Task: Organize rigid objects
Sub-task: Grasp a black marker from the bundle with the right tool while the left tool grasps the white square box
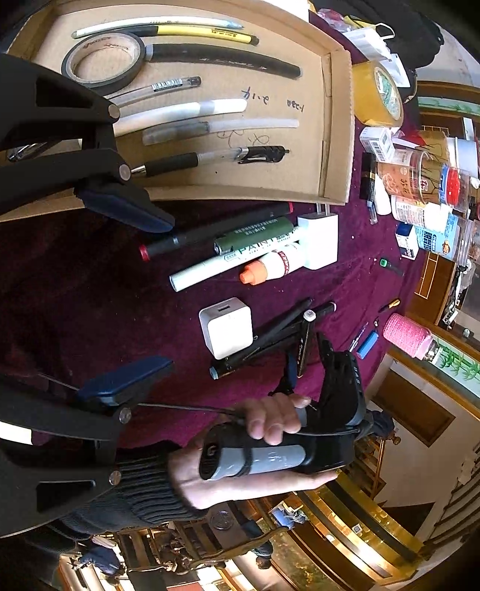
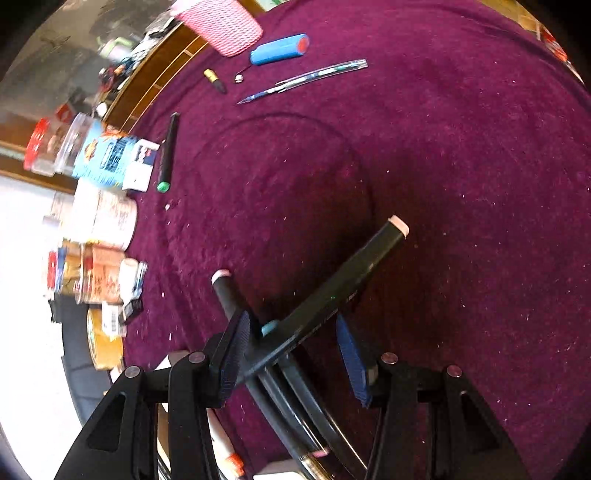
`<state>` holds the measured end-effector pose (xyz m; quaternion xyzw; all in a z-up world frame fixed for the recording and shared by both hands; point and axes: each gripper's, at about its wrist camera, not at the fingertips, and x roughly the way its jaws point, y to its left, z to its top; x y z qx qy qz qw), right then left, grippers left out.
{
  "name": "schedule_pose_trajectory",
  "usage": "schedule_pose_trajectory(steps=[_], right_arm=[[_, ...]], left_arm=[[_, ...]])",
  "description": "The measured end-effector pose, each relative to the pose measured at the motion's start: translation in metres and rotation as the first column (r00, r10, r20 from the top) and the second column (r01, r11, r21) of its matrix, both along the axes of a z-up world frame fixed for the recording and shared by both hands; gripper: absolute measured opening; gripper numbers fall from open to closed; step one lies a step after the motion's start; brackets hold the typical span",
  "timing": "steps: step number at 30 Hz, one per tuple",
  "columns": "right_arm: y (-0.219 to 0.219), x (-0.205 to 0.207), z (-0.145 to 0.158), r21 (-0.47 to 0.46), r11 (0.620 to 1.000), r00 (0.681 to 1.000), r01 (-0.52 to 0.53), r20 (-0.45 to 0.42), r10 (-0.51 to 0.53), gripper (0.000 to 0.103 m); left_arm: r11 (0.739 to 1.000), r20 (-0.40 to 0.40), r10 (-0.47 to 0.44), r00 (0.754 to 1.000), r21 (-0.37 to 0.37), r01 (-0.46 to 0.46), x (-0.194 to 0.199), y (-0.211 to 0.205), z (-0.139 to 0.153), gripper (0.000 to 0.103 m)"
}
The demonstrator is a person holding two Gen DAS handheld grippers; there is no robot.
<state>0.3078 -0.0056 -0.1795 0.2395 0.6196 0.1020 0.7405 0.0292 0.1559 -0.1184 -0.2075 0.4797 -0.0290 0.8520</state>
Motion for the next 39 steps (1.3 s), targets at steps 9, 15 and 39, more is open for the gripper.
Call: schedule_pose_trajectory(steps=[9,15,39], right_arm=[[-0.015,-0.012,-0.003,0.029,0.999,0.999,-0.039,-0.002,0.039,0.016],[-0.04,-0.033,-0.003,0.131,0.982,0.991,-0.134,0.047,0.129,0.016],[-0.061,-0.054,0.009,0.212,0.951,0.961,-0.226,0.211,0.181,0.014]], left_arm=[[1.0,-0.021,0.0,1.0,0.018,0.0,0.003,-0.008,-0.001,0.069],[0.997,-0.037,-0.023,0.999,0.07,0.025,0.015,-0.029,-0.001,0.068],[0.977,-0.165,-0.034,0.986,0.203,0.068,0.112,-0.078,-0.048,0.059]])
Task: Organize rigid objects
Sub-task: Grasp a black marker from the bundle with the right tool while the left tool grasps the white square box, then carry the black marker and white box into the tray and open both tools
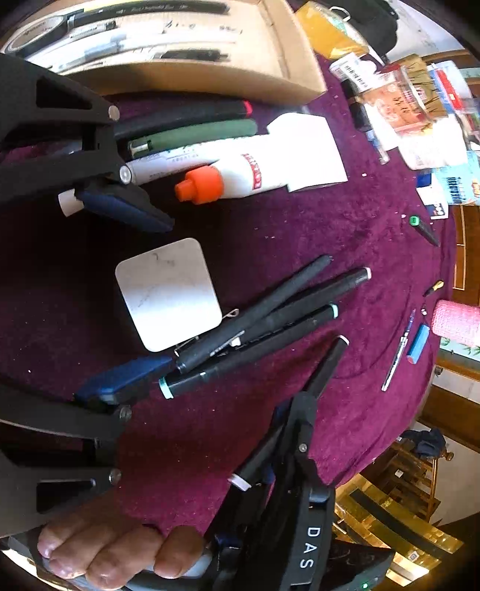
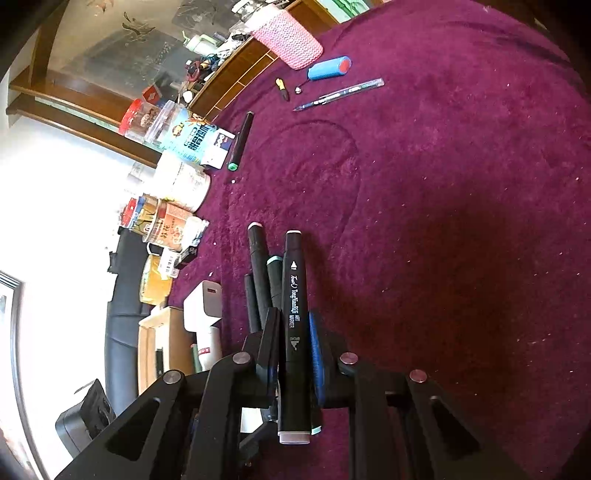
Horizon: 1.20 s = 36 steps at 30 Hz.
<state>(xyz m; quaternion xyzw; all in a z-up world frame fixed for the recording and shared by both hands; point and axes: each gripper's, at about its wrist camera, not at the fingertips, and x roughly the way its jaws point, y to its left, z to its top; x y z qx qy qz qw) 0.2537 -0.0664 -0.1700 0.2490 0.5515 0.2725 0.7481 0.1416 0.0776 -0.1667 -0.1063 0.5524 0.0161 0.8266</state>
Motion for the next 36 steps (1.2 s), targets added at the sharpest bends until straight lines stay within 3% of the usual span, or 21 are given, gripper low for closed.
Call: schedule_pose_trajectory(steps=[1,12,19,25,31,36], right_arm=[[0.0,0.001,-0.001,-0.007,1.0,1.0,0.0,-0.001,0.0,0.014],[0.01,0.003,-0.01,-0.07,0.997,0.999,-0.037,-0.019,0.036,0.014],[0.026,0.0,-0.017,-0.155,0.983,0.995,-0.097,-0.01,0.097,0.014],[0.025,-0.009,-0.014,-0.166,0.98,0.994,-0.107,0.012,0.11,0.014],[0.016,-0.065,0.021,-0.113,0.987,0.99,-0.115,0.073,0.123,0.014],[0.038,-0.122,0.052,-0.075,0.983,0.972,-0.168,0.155,0.178,0.014]], left_arm=[[1.0,0.003,-0.002,1.0,0.009,0.002,0.001,0.0,0.0,0.056],[0.998,-0.035,-0.034,0.999,0.058,0.036,-0.022,-0.007,0.003,0.055],[0.999,-0.016,-0.031,0.999,-0.045,0.03,-0.059,0.0,0.014,0.054],[0.997,0.049,-0.014,0.999,-0.07,0.018,-0.1,0.008,0.037,0.054],[0.993,0.118,0.038,0.992,-0.112,-0.025,-0.135,0.039,0.057,0.054],[0.991,0.168,0.076,0.983,-0.125,-0.055,-0.164,0.063,0.073,0.054]])
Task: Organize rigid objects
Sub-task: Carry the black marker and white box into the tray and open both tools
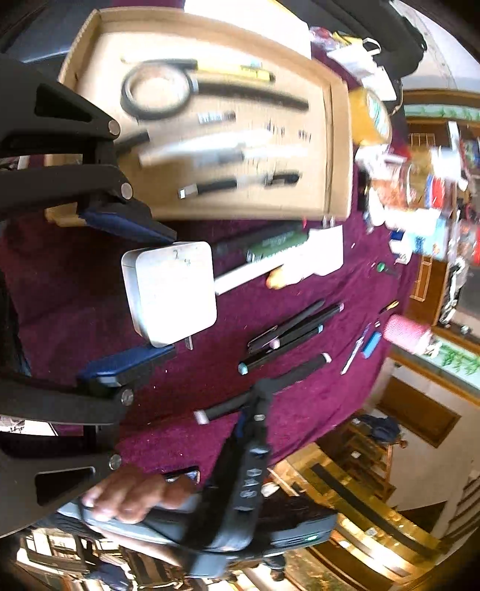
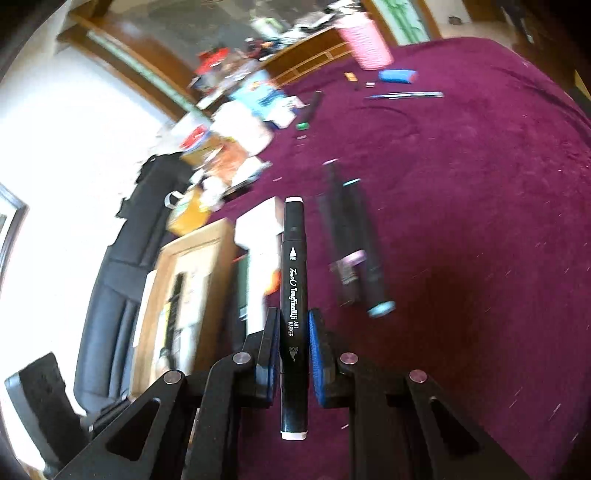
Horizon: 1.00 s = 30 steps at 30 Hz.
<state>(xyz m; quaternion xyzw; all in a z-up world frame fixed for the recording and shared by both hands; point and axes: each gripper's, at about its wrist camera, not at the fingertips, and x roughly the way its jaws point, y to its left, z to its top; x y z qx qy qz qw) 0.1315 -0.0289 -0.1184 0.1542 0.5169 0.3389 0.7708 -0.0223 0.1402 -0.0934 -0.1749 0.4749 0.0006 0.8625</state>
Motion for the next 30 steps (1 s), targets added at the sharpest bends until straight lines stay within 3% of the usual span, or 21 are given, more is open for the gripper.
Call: schedule_pose_trajectory(steps=[7,15,30], right_arm=[[0.063,-0.043,0.002,0.021,0.99,0.99,-0.142,-0.023,0.142,0.015],[0.132,-0.063,-0.008,-0.011,0.969,0.968,-0.249,-0.039,0.248,0.015],[0.199,-0.017,-0.033,-0.116,0.968,0.973,-0.222,-0.093,0.212,0.015]], left_arm=[[0.992,0.069,0.126,0.99,-0.017,-0.126,-0.034,0.072,0.02,0.054],[0.96,0.058,0.278,0.959,-0.01,-0.278,-0.039,0.155,0.008,0.054],[0.965,-0.02,0.263,0.965,0.011,-0.263,0.045,0.218,-0.017,0.053]])
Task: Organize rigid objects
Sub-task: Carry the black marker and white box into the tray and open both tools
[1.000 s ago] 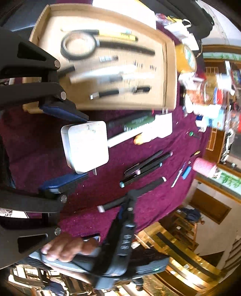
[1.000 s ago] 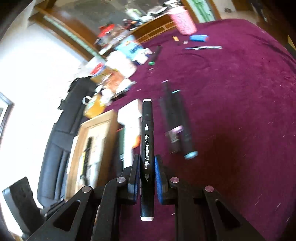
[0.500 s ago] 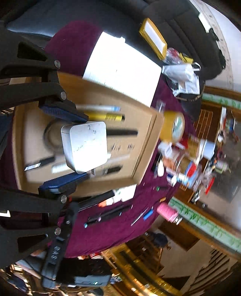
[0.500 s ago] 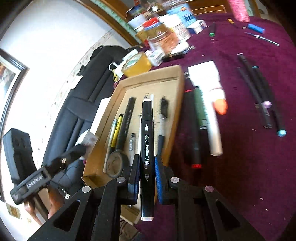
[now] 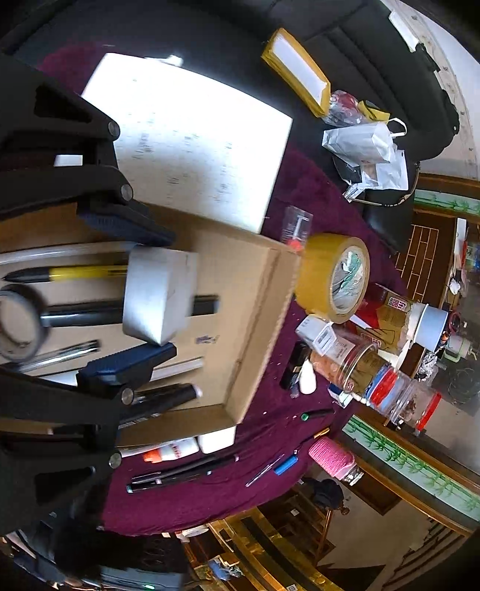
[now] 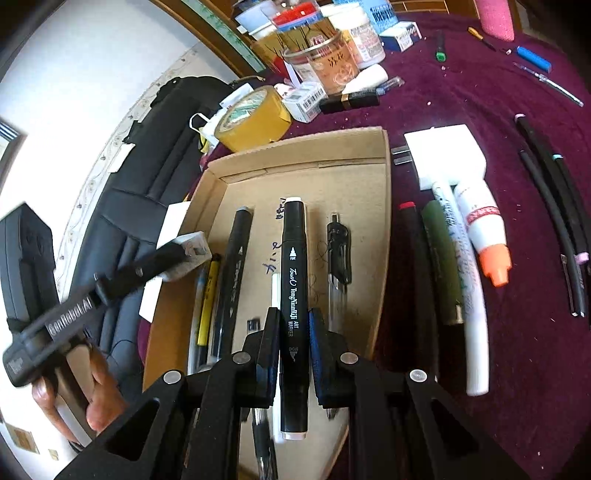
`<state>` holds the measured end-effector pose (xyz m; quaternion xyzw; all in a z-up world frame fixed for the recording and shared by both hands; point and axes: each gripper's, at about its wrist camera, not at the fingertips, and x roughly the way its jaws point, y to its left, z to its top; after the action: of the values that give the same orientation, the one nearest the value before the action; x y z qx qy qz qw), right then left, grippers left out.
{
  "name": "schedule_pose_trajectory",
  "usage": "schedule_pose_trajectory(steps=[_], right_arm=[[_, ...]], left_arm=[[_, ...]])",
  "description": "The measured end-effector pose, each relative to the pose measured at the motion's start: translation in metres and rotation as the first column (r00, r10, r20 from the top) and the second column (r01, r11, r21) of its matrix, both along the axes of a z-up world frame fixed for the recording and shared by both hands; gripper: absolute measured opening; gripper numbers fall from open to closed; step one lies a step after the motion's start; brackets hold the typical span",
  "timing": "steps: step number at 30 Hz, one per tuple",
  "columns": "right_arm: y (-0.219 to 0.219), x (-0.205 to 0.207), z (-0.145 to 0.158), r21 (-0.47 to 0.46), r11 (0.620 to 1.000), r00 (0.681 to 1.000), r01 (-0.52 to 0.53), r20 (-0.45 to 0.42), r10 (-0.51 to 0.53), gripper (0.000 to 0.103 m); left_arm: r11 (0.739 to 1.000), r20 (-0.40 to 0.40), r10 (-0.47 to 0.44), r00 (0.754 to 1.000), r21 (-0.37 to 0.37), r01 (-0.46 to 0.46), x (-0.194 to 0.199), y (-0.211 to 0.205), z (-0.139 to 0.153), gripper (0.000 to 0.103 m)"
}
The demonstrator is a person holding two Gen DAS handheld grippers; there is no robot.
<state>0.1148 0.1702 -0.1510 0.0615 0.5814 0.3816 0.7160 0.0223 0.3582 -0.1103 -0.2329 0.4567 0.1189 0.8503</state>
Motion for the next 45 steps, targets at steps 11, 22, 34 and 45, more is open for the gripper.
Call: schedule_pose_trajectory(steps=[11,22,34,45], right_arm=[[0.014,0.007,-0.007,-0.051,0.999,1.0,0.005,0.019,-0.004,0.015],[0.024,0.0,-0.007,-0.121,0.993,0.997,-0.002,0.072,0.011,0.015],[0.027,-0.001,-0.009,-0.119,0.993,0.998,-0.006,0.069,0.015,0.015],[0.027,-0.003,-0.008,-0.126,0.992,0.997,-0.006,0.08,0.017,0.016]], left_arm=[[0.997,-0.047,0.018,0.999,0.08,-0.014,0.026,0.007,-0.013,0.053],[0.993,-0.046,-0.013,0.999,0.114,0.018,0.035,0.003,-0.021,0.053],[0.995,-0.08,-0.027,0.996,0.096,0.035,0.029,-0.002,-0.03,0.052],[0.997,-0.074,-0.047,0.996,0.055,0.052,0.043,0.006,-0.033,0.052]])
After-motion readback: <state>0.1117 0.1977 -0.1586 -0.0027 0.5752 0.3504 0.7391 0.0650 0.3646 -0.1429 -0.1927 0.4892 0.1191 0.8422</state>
